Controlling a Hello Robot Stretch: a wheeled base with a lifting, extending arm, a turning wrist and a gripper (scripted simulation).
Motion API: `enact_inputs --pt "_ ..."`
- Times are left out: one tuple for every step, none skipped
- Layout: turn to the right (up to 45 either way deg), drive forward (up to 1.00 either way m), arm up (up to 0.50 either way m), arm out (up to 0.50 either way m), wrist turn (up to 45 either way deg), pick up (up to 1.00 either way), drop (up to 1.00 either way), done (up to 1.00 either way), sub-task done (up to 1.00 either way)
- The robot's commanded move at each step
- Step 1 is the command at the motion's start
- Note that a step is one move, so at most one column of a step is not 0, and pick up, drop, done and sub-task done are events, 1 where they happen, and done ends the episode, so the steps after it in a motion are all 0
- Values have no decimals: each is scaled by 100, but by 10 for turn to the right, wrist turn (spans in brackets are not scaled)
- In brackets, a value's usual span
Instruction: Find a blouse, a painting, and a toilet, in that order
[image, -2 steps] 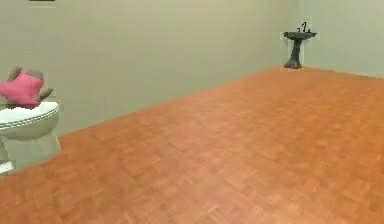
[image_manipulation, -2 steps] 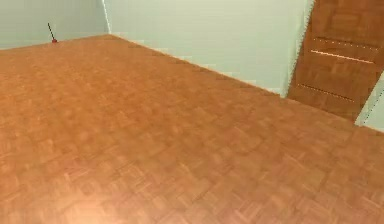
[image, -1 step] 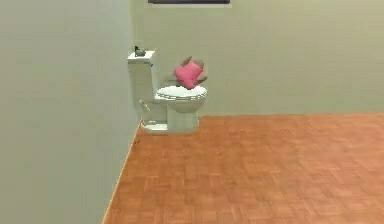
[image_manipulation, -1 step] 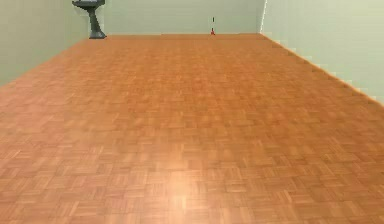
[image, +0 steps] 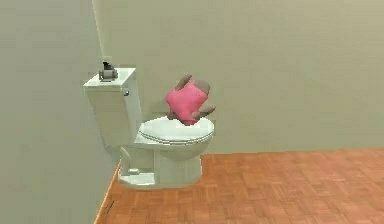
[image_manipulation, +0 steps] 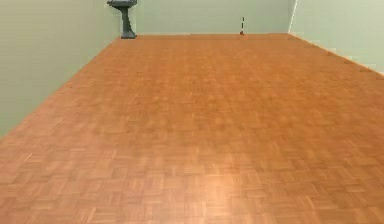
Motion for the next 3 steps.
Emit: enact_inputs --pt "-30 0 0 0 0 0 0 0 0" --pt "0 75 0 0 0 0 0 0 0" --pt "120 0 0 0 0 0 0 0 0"
